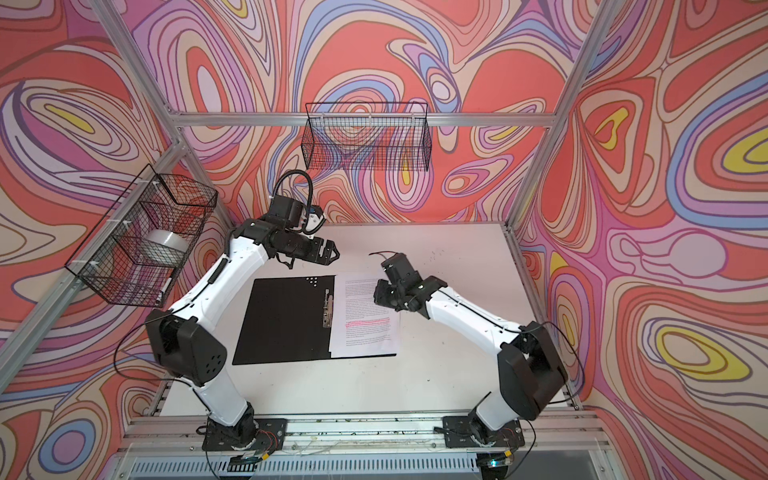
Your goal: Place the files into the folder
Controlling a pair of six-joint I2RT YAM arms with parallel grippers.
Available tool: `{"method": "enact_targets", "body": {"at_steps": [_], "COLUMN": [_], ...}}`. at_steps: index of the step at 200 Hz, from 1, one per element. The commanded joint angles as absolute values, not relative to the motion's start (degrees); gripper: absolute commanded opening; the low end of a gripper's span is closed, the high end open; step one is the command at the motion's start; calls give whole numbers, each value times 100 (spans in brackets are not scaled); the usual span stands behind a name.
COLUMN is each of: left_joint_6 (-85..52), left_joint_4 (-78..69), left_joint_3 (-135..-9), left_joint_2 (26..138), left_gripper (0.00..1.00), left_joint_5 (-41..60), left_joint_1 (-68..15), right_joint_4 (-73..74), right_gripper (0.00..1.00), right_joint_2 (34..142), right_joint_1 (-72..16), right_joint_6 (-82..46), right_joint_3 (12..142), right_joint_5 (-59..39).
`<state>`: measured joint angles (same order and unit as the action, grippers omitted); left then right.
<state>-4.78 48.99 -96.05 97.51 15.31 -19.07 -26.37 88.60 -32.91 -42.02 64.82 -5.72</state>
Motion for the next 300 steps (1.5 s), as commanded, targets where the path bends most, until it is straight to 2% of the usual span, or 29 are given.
{"method": "enact_targets", "body": {"at_steps": [1, 38, 118, 165, 228, 300], "left_joint_6": [-792, -826, -979, -971, -908, -915], "left_joint_4": [4477, 4002, 3235, 3139, 2849, 2843], "left_joint_3": [-8318, -7404, -6847, -6970, -6930, -7012], "left_joint_2": [9455, 9251, 9886, 10419, 10646, 11042], "left_gripper": [97, 99, 100, 100, 100, 100], "left_joint_5": [1836, 1725, 1918, 2416, 3721, 4110], "left_joint_1": [-1880, -1874, -1603, -1378, -1257, -1160], "right_joint_4": [-2136, -1879, -1540, -1547, -1529, -1339], "right_gripper": [38, 39, 40, 40, 40, 36], "right_joint_2": [9031, 9527, 10417, 10765, 11086, 11285], "right_joint_1": [-2636, -2013, -1828, -1819, -1784, -1784], "right_joint_6": [-4136, -3949, -3732, -3600, -3471, -3379], "right_joint_3": [6248, 6312, 6364, 6477, 6612, 6737], "right_joint_5": [-1338, -1918, -2339, -2408, -2583, -3130]}}
